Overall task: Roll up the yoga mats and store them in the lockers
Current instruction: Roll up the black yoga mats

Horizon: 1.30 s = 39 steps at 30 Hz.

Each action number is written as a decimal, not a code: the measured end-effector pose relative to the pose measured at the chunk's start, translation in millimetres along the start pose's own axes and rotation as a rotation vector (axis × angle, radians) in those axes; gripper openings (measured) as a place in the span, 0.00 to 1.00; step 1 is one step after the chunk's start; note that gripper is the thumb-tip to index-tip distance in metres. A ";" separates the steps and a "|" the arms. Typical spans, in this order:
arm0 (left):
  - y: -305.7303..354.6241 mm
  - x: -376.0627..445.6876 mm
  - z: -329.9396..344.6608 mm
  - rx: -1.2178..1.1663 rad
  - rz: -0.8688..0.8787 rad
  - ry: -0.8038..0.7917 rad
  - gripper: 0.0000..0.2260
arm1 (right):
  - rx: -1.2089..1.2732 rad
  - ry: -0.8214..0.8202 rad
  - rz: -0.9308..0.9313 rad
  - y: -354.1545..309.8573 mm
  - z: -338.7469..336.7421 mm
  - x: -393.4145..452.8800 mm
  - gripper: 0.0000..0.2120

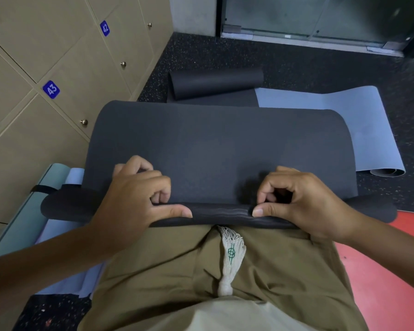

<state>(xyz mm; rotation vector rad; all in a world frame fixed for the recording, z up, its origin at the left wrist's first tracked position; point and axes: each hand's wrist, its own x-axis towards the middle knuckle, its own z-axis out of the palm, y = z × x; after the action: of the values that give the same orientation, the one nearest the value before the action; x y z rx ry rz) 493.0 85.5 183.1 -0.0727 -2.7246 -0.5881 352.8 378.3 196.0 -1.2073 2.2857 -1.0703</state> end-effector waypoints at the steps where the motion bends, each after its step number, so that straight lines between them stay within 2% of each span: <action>1: -1.6 2.6 -0.1 -0.053 -0.029 -0.036 0.24 | 0.016 -0.003 0.017 -0.2 -0.3 1.0 0.10; 3: -4.4 7.1 -0.8 -0.181 -0.051 -0.111 0.21 | 0.035 -0.005 0.039 -0.6 -1.2 2.8 0.10; 6: -5.1 8.1 0.8 -0.185 0.105 -0.129 0.17 | 0.026 0.002 0.034 0.8 -1.8 3.6 0.11; 11: -12.2 -6.3 9.4 0.078 0.461 -0.013 0.17 | 0.002 0.089 -0.026 5.4 0.3 0.1 0.12; 14: -11.0 -9.1 7.0 0.174 0.521 -0.026 0.26 | -0.116 0.145 -0.139 6.2 2.8 -3.6 0.15; 20: -4.2 -7.6 4.8 0.371 0.579 -0.024 0.25 | -0.424 0.275 -0.409 6.7 7.5 -14.9 0.15; 24: -3.5 -11.5 6.9 0.487 0.549 0.009 0.25 | -0.614 0.305 -0.487 1.2 5.3 -19.5 0.17; 27: -5.6 -8.7 8.6 0.506 0.521 0.022 0.25 | -0.736 0.310 -0.437 -4.5 9.6 -24.3 0.24; 29: -6.6 -5.2 8.7 0.502 0.508 0.036 0.25 | -0.762 0.319 -0.390 -3.6 13.6 -26.2 0.24; 33: -8.4 7.8 5.3 0.434 0.451 0.040 0.27 | -0.652 0.314 -0.313 3.3 9.4 -20.5 0.23; 36: -10.4 24.5 -0.2 0.242 0.324 -0.047 0.29 | -0.567 0.263 -0.313 8.0 1.2 -12.2 0.23; 39: -12.2 33.1 -3.5 0.092 0.196 -0.133 0.25 | -0.454 0.174 -0.259 8.9 -9.7 -1.2 0.22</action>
<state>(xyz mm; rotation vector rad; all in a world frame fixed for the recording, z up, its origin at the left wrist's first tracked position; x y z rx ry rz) 461.7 72.1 192.9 -0.3627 -2.8232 -0.4151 342.8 387.0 195.6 -1.6789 2.6564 -0.7806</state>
